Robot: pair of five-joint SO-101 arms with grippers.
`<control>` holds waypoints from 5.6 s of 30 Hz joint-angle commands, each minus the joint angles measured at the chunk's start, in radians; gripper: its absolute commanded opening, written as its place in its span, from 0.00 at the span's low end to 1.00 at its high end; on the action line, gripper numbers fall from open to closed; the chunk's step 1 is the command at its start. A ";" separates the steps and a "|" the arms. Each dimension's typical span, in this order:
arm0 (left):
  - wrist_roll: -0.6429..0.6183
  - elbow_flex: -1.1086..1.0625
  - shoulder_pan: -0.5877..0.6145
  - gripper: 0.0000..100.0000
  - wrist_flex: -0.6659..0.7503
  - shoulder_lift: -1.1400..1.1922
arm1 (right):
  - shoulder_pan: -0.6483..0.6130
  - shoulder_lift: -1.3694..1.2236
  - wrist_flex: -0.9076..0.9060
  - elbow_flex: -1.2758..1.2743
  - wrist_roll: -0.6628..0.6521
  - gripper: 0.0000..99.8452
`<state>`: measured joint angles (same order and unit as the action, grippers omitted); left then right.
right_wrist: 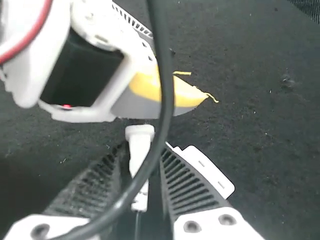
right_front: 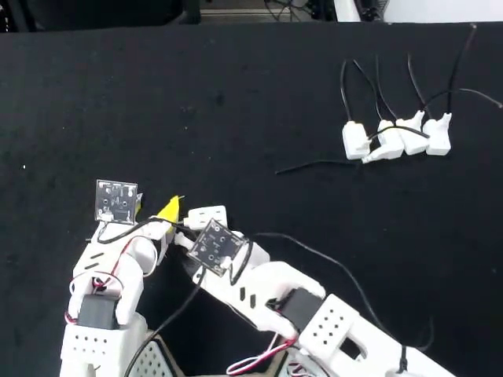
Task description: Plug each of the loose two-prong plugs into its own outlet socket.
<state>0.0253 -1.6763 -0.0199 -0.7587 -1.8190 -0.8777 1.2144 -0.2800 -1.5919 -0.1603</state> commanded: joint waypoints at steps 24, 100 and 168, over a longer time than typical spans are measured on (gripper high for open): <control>0.011 -0.018 -0.013 0.22 0.011 0.000 | 0.083 0.093 0.008 0.025 0.109 0.01; 0.052 0.292 0.099 0.22 0.107 0.672 | 0.287 -0.216 -0.433 0.380 0.169 0.01; -0.025 -0.024 0.194 0.22 0.046 -0.005 | 0.354 -1.371 -1.272 1.675 0.064 0.01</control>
<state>0.0161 -1.6794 0.1872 -0.6989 -1.7960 -0.5370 -0.1527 -1.5443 0.0130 -0.0944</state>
